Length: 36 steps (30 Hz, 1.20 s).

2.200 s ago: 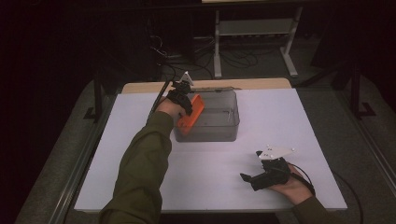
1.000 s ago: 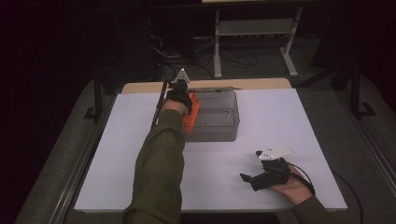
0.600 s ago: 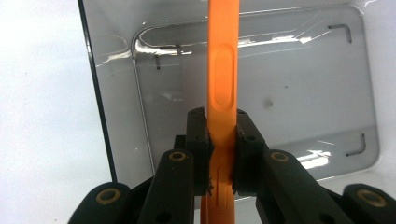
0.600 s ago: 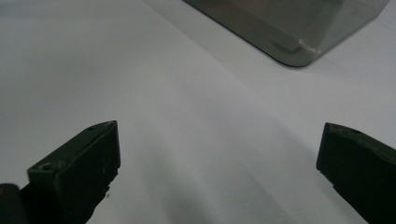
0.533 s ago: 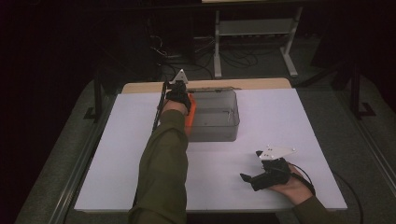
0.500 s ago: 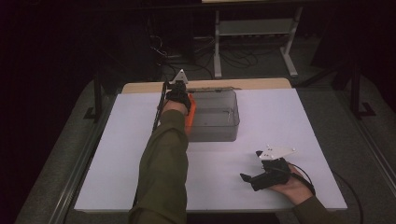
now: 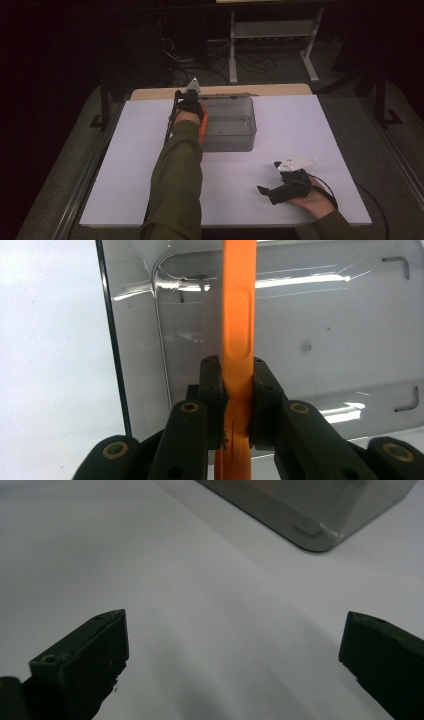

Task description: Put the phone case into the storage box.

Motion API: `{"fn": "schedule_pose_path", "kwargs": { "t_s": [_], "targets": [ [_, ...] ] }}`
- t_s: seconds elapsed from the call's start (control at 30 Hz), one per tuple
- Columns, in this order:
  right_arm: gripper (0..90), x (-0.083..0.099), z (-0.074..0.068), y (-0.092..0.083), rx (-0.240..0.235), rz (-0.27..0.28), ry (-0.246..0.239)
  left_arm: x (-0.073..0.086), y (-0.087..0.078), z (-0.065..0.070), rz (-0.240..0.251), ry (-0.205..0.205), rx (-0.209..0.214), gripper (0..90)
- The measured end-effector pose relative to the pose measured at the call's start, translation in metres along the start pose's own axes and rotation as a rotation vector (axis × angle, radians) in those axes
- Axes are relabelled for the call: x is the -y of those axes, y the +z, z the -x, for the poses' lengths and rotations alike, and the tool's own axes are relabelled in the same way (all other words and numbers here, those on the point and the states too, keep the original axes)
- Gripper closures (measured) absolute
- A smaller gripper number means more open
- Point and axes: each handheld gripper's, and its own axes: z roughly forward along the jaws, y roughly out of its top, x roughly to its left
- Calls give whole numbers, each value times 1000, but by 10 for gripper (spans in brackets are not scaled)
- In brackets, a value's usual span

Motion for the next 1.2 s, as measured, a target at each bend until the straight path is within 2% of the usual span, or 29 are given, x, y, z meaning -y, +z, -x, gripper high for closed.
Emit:
{"fn": "schedule_pose_path", "kwargs": {
  "t_s": [0.63,1.2],
  "targets": [
    [0,0,0,0,1,0,-2,1,2,-3,-8,-18,-23,788],
    [0,0,1,-1,0,1,-2,2,6,-3,-6,-21,-22,772]
  ]
}}
